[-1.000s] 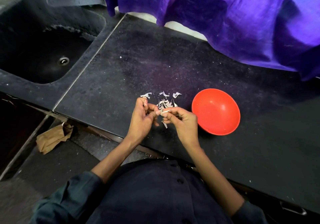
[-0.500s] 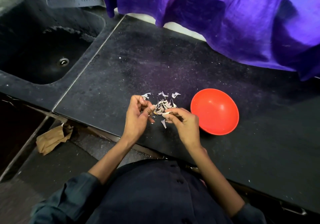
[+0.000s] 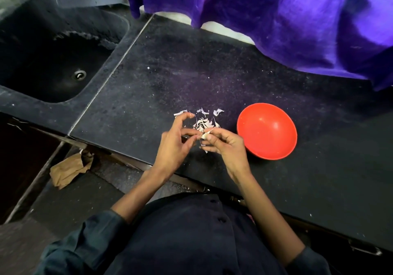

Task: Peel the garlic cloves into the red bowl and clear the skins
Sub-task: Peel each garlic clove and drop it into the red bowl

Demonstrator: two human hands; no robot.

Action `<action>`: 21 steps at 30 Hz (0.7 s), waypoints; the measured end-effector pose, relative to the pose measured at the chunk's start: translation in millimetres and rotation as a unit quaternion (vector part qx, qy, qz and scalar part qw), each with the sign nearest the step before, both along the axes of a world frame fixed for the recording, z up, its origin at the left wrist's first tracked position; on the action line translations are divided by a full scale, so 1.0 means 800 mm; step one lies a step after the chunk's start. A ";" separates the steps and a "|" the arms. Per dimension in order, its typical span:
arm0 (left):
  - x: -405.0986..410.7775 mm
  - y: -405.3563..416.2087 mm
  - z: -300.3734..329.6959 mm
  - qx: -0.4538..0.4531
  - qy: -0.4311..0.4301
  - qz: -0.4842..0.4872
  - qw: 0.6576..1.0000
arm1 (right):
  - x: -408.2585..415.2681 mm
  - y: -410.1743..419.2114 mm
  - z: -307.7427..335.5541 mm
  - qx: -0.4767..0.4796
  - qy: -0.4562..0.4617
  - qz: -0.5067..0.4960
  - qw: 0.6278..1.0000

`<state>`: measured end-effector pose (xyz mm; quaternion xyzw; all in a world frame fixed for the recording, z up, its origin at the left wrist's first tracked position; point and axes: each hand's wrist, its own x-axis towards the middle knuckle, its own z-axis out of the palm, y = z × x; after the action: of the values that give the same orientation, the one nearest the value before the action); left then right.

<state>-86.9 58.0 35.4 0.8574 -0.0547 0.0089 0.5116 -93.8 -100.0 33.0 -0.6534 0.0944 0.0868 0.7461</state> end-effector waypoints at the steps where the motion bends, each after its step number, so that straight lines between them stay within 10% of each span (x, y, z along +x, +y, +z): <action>1: 0.000 0.000 0.001 0.008 -0.007 -0.005 1.000 | -0.001 0.001 0.001 0.005 0.005 -0.006 1.000; 21: -0.004 -0.014 0.003 -0.023 -0.003 0.041 0.999 | -0.001 -0.003 0.004 0.070 0.046 -0.009 0.996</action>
<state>-89.9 46.9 37.4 0.8468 -0.0205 0.0340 0.5304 -94.5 -102.8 36.4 -0.5943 0.1279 0.1165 0.7854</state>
